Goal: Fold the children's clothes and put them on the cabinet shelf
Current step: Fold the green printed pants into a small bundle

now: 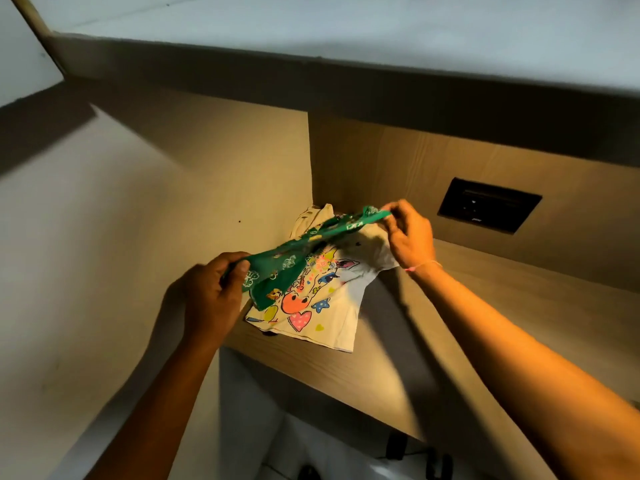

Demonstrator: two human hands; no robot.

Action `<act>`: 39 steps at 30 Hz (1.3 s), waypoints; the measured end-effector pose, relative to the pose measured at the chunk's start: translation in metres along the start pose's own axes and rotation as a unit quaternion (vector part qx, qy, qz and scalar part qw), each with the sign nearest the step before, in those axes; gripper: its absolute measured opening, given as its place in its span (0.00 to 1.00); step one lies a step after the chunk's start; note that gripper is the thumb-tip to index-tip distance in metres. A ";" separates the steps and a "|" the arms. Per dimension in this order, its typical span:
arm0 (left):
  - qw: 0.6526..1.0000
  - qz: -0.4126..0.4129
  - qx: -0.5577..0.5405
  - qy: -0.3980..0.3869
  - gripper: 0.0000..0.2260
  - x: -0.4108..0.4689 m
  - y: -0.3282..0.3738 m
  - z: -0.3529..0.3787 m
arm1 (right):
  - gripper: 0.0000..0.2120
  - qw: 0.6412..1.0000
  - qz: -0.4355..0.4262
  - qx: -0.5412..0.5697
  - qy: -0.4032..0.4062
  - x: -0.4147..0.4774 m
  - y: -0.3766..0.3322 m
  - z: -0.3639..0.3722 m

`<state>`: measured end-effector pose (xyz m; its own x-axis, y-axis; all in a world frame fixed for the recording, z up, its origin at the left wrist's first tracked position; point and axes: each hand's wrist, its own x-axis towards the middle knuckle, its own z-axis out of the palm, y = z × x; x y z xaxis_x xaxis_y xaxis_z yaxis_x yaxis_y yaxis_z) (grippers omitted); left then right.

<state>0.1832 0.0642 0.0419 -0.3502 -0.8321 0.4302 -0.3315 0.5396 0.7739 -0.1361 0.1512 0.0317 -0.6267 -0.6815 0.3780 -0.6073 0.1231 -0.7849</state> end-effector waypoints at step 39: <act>0.797 0.288 0.234 -0.476 0.28 -0.072 0.069 0.205 | 0.31 0.907 0.202 -0.352 -0.115 -0.272 0.073 -0.181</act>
<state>0.0060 0.1877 -0.0310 -0.9948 -0.0748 -0.0691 -0.0884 0.9711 0.2215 -0.0979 0.4760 -0.0397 -0.7978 -0.6012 -0.0465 -0.5635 0.7708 -0.2973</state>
